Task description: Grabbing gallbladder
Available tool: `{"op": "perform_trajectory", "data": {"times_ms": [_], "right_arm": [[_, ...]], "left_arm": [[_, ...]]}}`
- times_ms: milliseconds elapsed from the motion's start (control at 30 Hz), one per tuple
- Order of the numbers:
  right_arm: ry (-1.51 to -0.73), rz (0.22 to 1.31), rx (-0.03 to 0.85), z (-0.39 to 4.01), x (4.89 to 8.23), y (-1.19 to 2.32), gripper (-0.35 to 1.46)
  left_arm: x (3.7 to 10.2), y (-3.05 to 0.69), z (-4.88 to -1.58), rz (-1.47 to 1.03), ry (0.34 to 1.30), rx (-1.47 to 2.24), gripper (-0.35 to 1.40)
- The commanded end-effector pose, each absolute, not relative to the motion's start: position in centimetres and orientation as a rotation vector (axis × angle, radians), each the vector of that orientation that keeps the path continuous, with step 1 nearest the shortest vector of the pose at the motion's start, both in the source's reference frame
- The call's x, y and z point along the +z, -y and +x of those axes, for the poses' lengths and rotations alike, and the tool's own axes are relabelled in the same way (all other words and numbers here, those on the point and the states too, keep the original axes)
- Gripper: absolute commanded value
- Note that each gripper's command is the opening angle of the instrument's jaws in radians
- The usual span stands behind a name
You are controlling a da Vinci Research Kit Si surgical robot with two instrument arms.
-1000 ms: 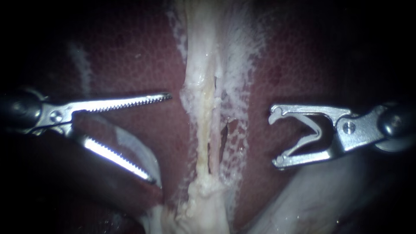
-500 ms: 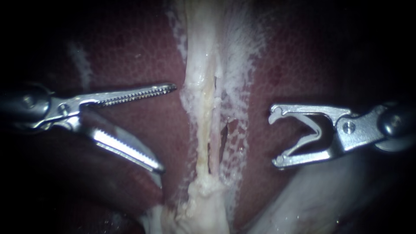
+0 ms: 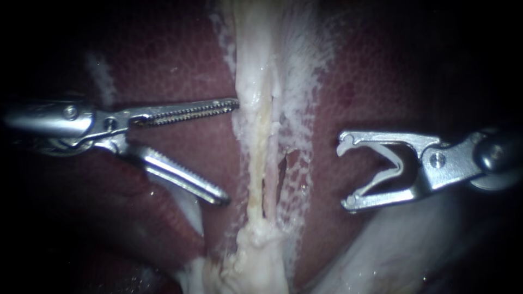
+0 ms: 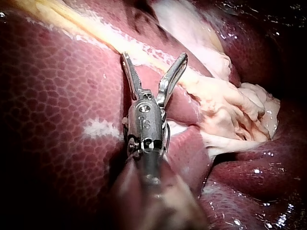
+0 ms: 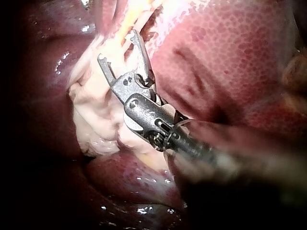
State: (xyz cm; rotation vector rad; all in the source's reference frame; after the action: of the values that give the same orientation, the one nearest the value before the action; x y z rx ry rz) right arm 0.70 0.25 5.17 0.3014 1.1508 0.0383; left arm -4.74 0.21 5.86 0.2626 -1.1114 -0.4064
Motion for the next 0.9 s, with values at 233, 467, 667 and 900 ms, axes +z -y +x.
{"op": "perform_trajectory", "data": {"times_ms": [233,467,667,900], "right_arm": [[-1.151,0.301,0.038,0.7,5.17,-0.25,0.59],[-1.151,0.301,0.038,0.7,5.17,-0.25,0.59],[-1.151,0.301,0.038,0.7,5.17,-0.25,0.59],[-1.151,0.301,0.038,0.71,5.17,-0.25,0.59]], "left_arm": [[5.89,-0.24,-4.75,0.248,1.095,-0.418,1.18],[5.87,-0.25,-4.88,0.246,1.092,-0.43,1.1],[5.84,-0.27,-4.9,0.269,1.089,-0.47,0.81],[5.91,-0.31,-4.83,0.275,1.069,-0.494,0.22]]}}
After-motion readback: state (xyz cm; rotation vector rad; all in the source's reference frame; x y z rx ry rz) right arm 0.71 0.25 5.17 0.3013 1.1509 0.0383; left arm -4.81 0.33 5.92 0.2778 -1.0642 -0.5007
